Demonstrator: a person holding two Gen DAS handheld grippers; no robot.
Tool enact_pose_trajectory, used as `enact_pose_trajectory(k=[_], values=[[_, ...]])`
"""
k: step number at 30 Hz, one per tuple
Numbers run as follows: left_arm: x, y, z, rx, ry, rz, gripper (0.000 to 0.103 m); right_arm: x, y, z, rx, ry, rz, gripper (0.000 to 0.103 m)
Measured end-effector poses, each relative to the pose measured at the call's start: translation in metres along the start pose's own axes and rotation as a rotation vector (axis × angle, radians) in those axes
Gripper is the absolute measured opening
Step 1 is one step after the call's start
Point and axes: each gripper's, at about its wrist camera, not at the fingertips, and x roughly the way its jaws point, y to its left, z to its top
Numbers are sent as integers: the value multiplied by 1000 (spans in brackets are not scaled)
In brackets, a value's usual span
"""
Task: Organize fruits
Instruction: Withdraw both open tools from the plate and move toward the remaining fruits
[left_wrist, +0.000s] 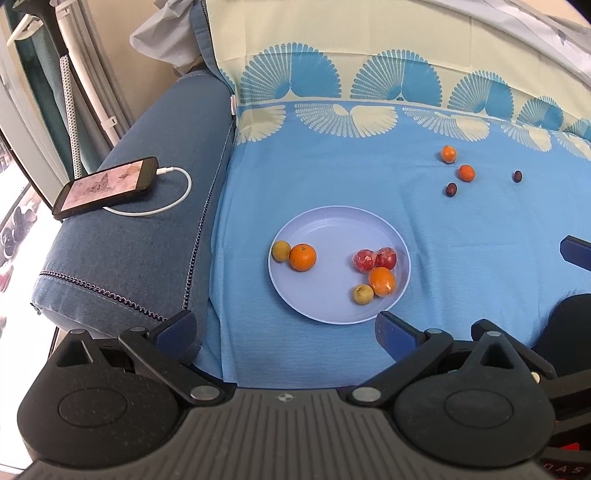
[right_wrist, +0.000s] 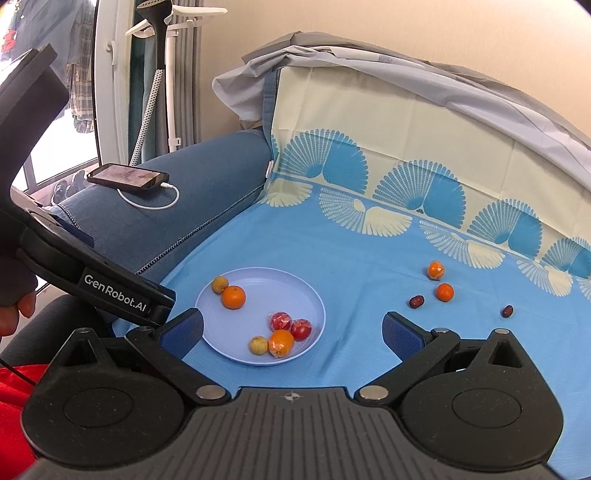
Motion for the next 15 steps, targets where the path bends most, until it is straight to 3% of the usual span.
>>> enact_pose_trajectory(k=[15], values=[[11, 0, 1, 11, 21, -7, 103, 9, -2, -2, 8, 31, 12, 102]])
